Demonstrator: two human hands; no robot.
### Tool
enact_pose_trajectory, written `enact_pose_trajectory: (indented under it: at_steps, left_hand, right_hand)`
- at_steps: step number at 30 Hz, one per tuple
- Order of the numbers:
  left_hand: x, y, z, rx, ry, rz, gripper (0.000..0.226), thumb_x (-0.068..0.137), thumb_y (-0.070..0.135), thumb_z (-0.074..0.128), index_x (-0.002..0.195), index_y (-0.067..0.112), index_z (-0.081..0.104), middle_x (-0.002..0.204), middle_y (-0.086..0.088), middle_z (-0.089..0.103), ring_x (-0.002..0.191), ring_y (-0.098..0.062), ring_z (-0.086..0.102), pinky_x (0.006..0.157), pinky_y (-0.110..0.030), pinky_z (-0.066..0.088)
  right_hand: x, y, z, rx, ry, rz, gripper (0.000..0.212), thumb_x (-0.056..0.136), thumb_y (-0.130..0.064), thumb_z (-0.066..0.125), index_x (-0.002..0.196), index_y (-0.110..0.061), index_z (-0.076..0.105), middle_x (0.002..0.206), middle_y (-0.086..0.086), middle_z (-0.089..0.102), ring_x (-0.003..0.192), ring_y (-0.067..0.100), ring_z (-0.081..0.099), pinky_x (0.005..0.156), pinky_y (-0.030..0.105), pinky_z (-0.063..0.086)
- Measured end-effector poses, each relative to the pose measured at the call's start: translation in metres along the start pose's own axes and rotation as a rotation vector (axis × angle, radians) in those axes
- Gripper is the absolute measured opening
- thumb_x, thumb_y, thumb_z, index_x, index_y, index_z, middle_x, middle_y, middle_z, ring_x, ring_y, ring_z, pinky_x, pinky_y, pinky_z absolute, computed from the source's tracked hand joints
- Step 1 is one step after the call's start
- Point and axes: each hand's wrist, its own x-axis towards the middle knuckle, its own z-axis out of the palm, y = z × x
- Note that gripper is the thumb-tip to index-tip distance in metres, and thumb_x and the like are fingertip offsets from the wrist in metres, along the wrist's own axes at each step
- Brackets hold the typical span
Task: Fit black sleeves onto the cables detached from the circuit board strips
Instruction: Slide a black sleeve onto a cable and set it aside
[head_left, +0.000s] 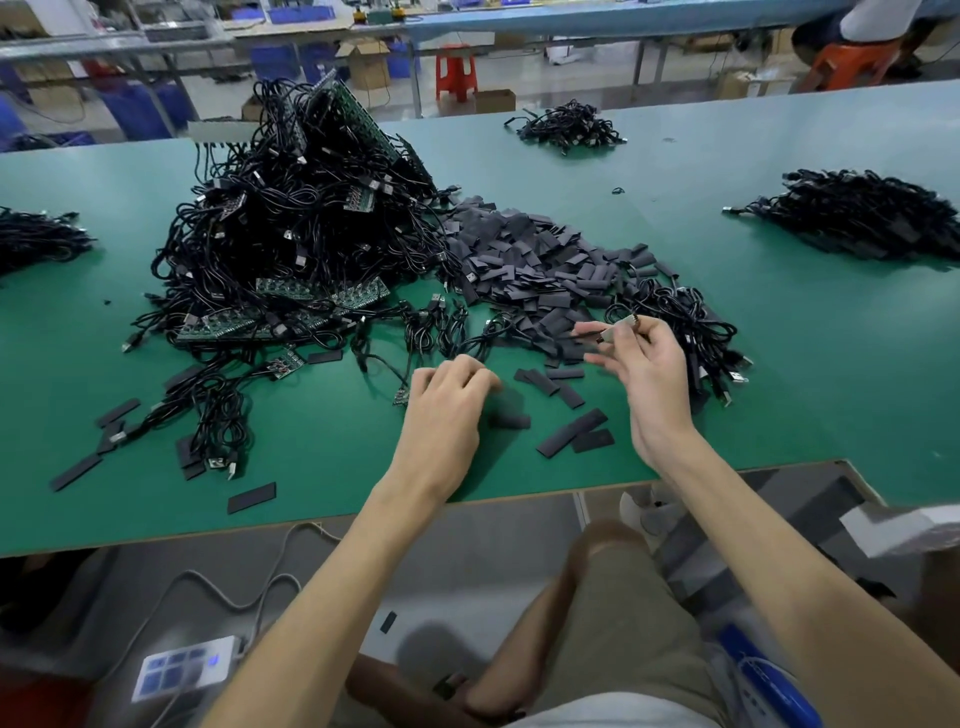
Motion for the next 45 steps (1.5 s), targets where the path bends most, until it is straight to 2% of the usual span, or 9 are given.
enact_pose_trajectory:
  at_steps: [7,10,13,18,23,30,34,40,45]
  left_hand:
    - [0.001,-0.003,-0.001,-0.039,-0.005,-0.106,0.044,0.081,-0.016,0.058,0.110,0.014,0.070,0.113,-0.001,0.063,0.109,-0.024,0.055,0.098,-0.034,0.029]
    - [0.002,-0.001,-0.003,-0.176,-0.078,0.080,0.022,0.097,0.013,0.062,0.116,0.020,0.070,0.116,0.005,0.063,0.113,-0.019,0.054,0.099,-0.035,0.035]
    - [0.002,-0.002,-0.002,-0.228,-0.135,0.112,0.021,0.095,0.036,0.069,0.112,0.024,0.073,0.114,0.008,0.063,0.113,-0.017,0.052,0.098,-0.038,0.037]
    - [0.004,-0.003,0.000,-0.271,-0.109,0.057,0.012,0.091,0.026,0.074,0.100,0.019,0.075,0.103,0.005,0.063,0.104,-0.021,0.053,0.093,-0.038,0.039]
    - [0.003,-0.003,-0.003,-0.305,-0.103,0.077,0.007,0.096,0.017,0.067,0.097,0.019,0.060,0.096,0.008,0.058,0.091,-0.016,0.052,0.084,-0.037,0.047]
    - [0.004,-0.007,-0.008,-0.820,-0.078,-0.261,0.020,0.097,0.013,0.067,0.099,0.029,0.056,0.085,0.005,0.066,0.062,-0.018,0.066,0.058,-0.016,0.045]
    - [0.003,-0.010,-0.008,-0.858,-0.089,-0.216,0.020,0.096,0.008,0.067,0.100,0.027,0.061,0.085,0.007,0.066,0.062,-0.016,0.066,0.048,-0.025,0.047]
    - [0.003,-0.011,-0.008,-0.816,-0.102,-0.106,0.025,0.093,-0.007,0.064,0.105,0.013,0.073,0.102,0.002,0.062,0.069,-0.020,0.071,0.067,-0.028,0.059]
    - [0.004,-0.010,-0.007,-0.775,-0.107,-0.079,0.023,0.091,-0.003,0.069,0.107,0.013,0.074,0.099,0.002,0.060,0.073,-0.017,0.069,0.073,-0.028,0.058]
  right_hand:
    - [-0.001,-0.001,-0.003,0.095,0.072,0.026,0.009,0.109,-0.010,0.044,0.112,-0.007,0.052,0.085,0.005,0.072,0.085,0.025,0.073,0.073,0.029,0.055]
    - [-0.001,0.000,-0.003,0.077,0.061,0.031,0.009,0.107,-0.010,0.049,0.112,-0.008,0.057,0.083,0.004,0.072,0.084,0.024,0.072,0.074,0.029,0.056]
    - [-0.001,0.001,-0.003,0.064,0.056,0.039,0.010,0.106,-0.009,0.051,0.111,-0.009,0.060,0.082,0.000,0.072,0.084,0.020,0.072,0.077,0.028,0.056]
    - [0.000,0.003,-0.005,-0.003,0.001,0.047,0.015,0.105,-0.010,0.054,0.111,-0.008,0.067,0.082,-0.003,0.072,0.082,0.015,0.069,0.077,0.026,0.055]
    - [-0.004,0.003,0.000,-0.149,-0.183,-0.062,0.021,0.102,-0.007,0.060,0.103,-0.023,0.075,0.085,-0.004,0.072,0.080,0.010,0.066,0.078,0.020,0.052]
    - [-0.006,0.007,0.005,-0.488,-0.475,-0.126,0.009,0.097,-0.021,0.070,0.099,-0.026,0.078,0.081,-0.010,0.075,0.078,0.007,0.067,0.076,0.024,0.051]
    - [-0.008,0.010,0.005,-0.613,-0.558,-0.159,0.006,0.093,-0.032,0.074,0.096,-0.035,0.078,0.085,-0.014,0.073,0.089,0.011,0.059,0.081,0.030,0.047]
    - [-0.007,0.010,0.005,-0.648,-0.616,-0.179,0.005,0.094,-0.033,0.073,0.092,-0.032,0.078,0.081,-0.015,0.073,0.093,0.015,0.055,0.083,0.032,0.045]
    - [-0.006,0.011,0.003,-0.647,-0.634,-0.140,0.011,0.095,-0.034,0.071,0.087,-0.030,0.077,0.079,-0.014,0.074,0.094,0.015,0.053,0.086,0.035,0.045]
